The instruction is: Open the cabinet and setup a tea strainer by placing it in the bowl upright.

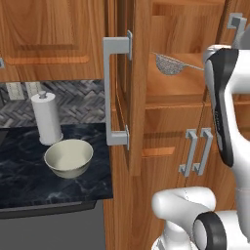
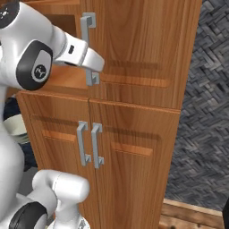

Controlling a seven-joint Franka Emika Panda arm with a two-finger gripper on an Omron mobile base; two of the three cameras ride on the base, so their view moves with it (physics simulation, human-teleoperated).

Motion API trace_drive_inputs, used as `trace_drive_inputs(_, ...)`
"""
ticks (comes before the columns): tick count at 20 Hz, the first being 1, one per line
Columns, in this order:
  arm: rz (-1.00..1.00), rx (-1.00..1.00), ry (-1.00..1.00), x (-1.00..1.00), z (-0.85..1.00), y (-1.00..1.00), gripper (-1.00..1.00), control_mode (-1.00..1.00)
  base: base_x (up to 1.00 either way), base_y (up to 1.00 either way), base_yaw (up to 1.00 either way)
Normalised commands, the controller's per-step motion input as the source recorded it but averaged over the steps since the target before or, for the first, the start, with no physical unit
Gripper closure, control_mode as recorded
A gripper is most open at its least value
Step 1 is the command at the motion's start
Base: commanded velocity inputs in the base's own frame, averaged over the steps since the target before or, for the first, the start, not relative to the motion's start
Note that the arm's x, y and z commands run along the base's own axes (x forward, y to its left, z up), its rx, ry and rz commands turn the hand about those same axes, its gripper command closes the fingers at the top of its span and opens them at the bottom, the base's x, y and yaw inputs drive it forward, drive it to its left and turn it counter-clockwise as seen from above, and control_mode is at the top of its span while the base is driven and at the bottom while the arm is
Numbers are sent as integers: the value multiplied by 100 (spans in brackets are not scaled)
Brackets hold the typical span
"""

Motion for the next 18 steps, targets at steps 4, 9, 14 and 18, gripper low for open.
trace_drive_inputs(4,4,6,-6,38,0,-21,-100,-100,0,0,0)
trace_drive_inputs(9,11,0,0,42,0,-23,-100,-100,0,0,0)
trace_drive_inputs(14,10,0,0,31,0,-7,-100,-100,0,0,0)
trace_drive_inputs(18,6,0,0,10,0,0,-100,-100,0,0,0)
